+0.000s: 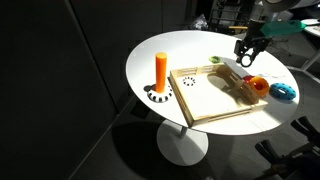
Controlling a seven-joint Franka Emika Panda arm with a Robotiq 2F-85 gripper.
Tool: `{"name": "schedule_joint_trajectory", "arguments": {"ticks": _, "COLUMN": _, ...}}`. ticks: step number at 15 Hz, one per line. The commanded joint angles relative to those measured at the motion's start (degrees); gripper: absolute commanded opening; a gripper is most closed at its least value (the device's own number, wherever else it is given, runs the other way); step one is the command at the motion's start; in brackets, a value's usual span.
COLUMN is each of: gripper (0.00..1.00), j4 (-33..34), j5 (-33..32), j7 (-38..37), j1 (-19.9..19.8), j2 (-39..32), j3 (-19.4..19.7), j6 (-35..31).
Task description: Put the green ring on the table
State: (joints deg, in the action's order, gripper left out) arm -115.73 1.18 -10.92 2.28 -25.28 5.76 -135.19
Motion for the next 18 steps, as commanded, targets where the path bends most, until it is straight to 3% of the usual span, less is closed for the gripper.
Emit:
{"name": "schedule_joint_trajectory", "arguments": {"ticks": 1, "gripper": 0.45, "j4": -4.8, "j5": -3.0, "j7": -1.6, "j1": -0.8, "j2": 3.6, "j3": 1.5, "j6": 0.2}}
{"name": "schedule_joint_trajectory", "arguments": {"ticks": 7, "gripper": 0.45, "j4": -8.0, "j5": -5.2, "j7": -1.7, "j1": -1.5, "j2": 3.2, "j3": 2.8, "j6": -2.3}}
{"name": "schedule_joint_trajectory", "arguments": {"ticks": 8, "gripper": 0.55, "j4": -8.3, "j5": -5.0, "j7": -1.5, "j1": -1.6, "j2": 3.1, "j3": 2.7, "j6": -2.2}}
{"name": "schedule_joint_trajectory", "arguments": {"ticks": 9, "gripper": 0.92, "j4": -8.4, "j5": -4.8, "j7": -1.3, "j1": -1.6, "j2": 3.0, "j3": 2.5, "j6": -2.0}}
{"name": "schedule_joint_trajectory", "arguments": {"ticks": 12, "gripper": 1.0, "j4": -8.8, "j5": -4.7, "j7": -1.1, "j1": -1.5, "j2": 2.9, "j3": 2.2, "j6": -1.6}}
{"name": "schedule_joint_trajectory", "arguments": {"ticks": 18, "gripper": 1.0, "j4": -8.2, "j5": -1.7, "j7": 2.7, "j1": -2.7, "j2": 4.1, "j3": -0.3, "j6": 1.9}}
